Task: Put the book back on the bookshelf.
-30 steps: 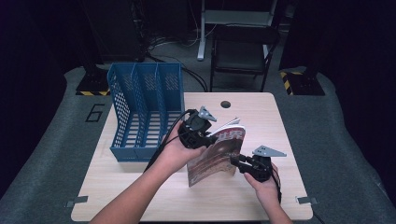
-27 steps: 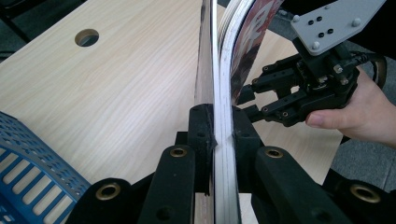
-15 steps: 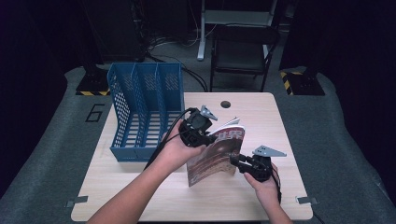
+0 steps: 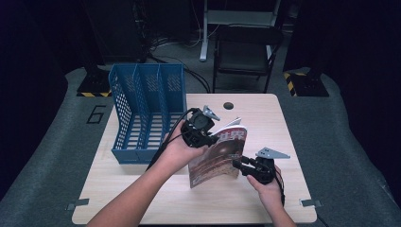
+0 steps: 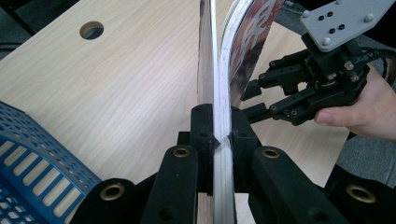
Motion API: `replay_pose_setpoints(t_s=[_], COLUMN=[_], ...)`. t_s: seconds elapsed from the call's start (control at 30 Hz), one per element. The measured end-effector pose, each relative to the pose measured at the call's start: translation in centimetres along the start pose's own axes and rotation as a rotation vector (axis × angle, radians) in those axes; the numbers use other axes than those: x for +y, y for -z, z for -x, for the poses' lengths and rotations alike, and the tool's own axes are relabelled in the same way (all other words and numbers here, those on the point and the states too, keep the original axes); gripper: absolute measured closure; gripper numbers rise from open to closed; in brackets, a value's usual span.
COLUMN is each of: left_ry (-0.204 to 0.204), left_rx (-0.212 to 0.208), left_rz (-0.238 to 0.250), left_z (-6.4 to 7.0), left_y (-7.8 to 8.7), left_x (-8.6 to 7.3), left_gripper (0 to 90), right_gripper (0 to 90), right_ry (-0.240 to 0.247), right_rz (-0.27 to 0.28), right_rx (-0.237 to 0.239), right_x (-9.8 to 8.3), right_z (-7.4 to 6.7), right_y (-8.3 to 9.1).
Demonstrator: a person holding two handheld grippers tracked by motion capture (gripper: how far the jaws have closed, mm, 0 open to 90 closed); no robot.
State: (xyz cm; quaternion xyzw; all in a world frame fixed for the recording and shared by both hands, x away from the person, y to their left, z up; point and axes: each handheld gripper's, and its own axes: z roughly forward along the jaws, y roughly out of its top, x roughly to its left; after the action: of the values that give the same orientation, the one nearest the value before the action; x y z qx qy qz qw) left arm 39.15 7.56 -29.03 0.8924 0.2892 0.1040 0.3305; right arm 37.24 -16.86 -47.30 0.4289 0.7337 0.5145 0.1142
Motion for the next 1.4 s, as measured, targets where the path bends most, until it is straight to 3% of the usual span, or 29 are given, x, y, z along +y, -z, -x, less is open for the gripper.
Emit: replay_pose_setpoints(t_s=[0.63, 0.9, 1.4], left_ry=[0.000, 0.009, 0.013], left_rx=[0.011, 0.021, 0.038], left_rz=[0.004, 0.014, 0.017], left_z=[-0.2, -0.4, -1.0], left_y=[0.2, 0.9, 2.7], left_x=[0.4, 0.7, 1.1], left_gripper=[83.9, 83.9, 83.9], right_gripper=[51.3, 49.3, 49.0], right_ry=[-0.023, -0.048, -0.049], right_rz=[-0.003, 0.005, 0.000], right_rx=[0.015, 0.012, 0.008], right_x=[-0.1, -0.2, -0.2], right_z=[0.3, 0.7, 0.8], right_y=[-0.1, 0.0, 0.1])
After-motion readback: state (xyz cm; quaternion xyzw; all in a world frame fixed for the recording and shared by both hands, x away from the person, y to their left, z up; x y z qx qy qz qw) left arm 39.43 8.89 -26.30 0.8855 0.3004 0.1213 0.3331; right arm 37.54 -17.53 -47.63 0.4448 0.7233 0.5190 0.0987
